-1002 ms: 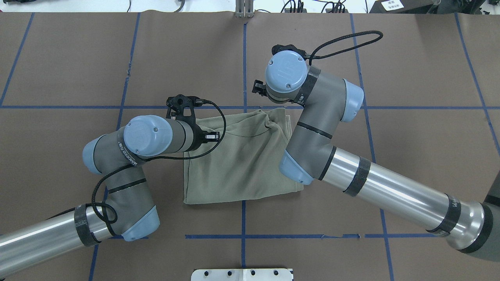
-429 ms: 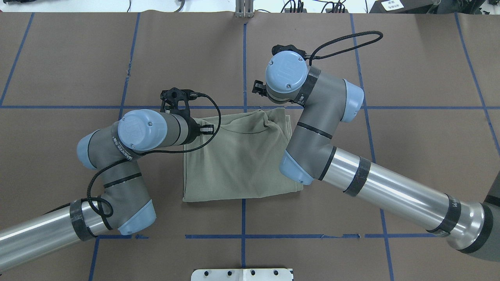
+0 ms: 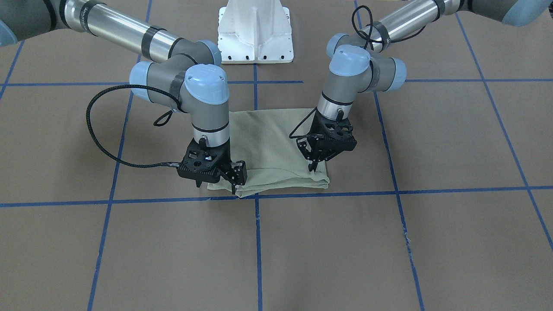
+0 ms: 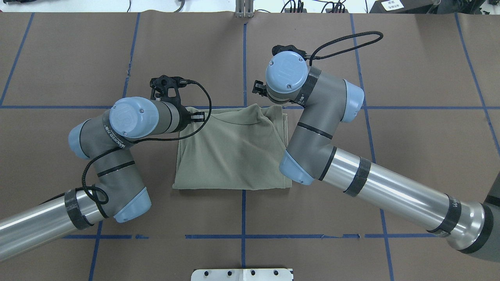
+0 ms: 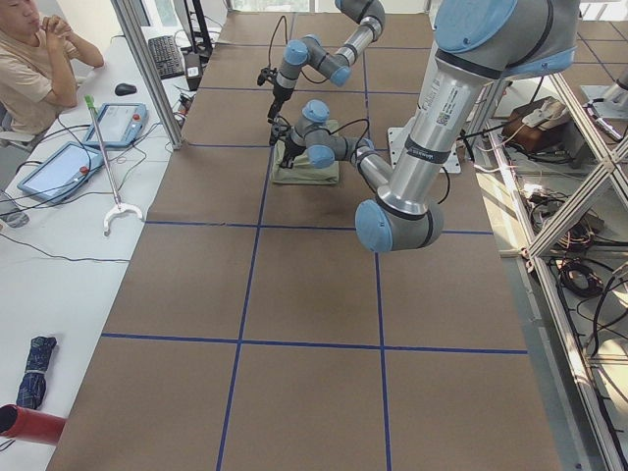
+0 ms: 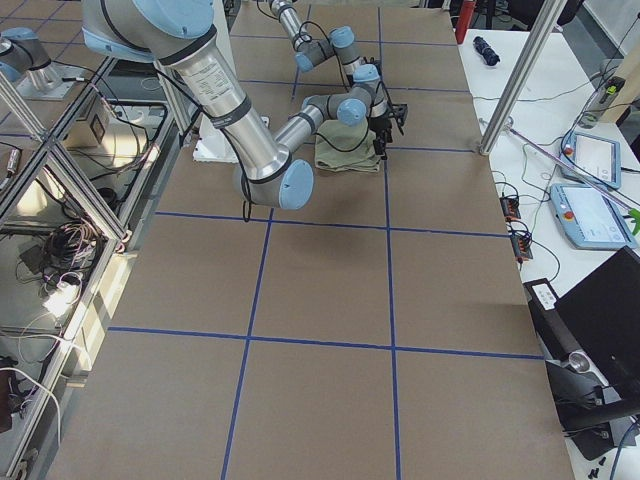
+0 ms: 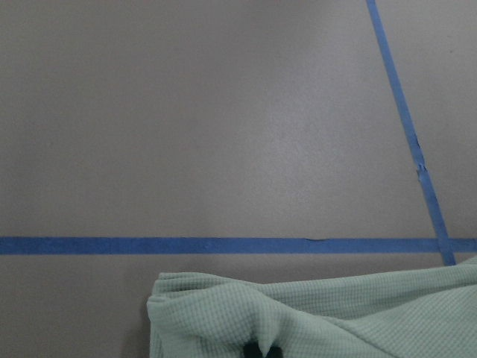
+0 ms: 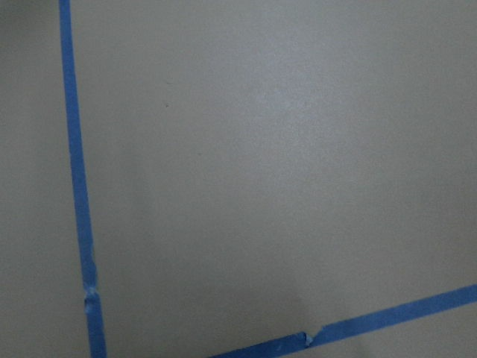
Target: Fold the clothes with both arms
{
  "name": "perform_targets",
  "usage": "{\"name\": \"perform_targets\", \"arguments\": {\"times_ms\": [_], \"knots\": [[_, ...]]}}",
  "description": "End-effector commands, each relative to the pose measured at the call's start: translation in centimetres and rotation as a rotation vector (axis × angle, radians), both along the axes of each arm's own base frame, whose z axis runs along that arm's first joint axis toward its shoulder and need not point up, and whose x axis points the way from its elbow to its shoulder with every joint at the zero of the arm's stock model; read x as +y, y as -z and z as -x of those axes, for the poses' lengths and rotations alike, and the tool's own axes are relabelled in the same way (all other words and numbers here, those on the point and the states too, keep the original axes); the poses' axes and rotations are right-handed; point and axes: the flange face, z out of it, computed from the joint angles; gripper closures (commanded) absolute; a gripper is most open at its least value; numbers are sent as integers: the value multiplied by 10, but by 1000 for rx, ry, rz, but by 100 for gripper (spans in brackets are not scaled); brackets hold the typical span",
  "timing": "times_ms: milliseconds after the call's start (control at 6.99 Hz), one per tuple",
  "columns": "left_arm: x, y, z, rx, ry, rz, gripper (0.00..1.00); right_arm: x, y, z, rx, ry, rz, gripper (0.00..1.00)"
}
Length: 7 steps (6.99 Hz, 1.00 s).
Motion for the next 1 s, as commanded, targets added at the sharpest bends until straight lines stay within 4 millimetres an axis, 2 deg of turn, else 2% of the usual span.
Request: {"name": "perform_targets", "arguments": {"times_ms": [0, 143, 286, 429, 573, 716, 859], "knots": [[2, 3, 4, 3, -15, -12, 0, 0, -3, -1, 6, 20, -3, 0], [4, 22, 19, -7, -55, -69, 0, -8, -4, -11, 5, 60, -4, 0], [-7, 36, 59, -59, -111, -105, 0, -21, -18, -42, -2, 110, 6, 0], [3, 26, 106, -118, -168, -144, 0, -29, -43, -94, 11, 189, -33, 0], [-4, 9, 164, -180, -224, -190, 0, -43, -82, -165, 45, 278, -47, 0], [-18, -24, 232, -245, -298, -246, 0, -59, -119, -248, 81, 392, -79, 0], [-31, -64, 305, -300, -372, -299, 0, -69, -176, -335, 108, 476, -108, 0]]}}
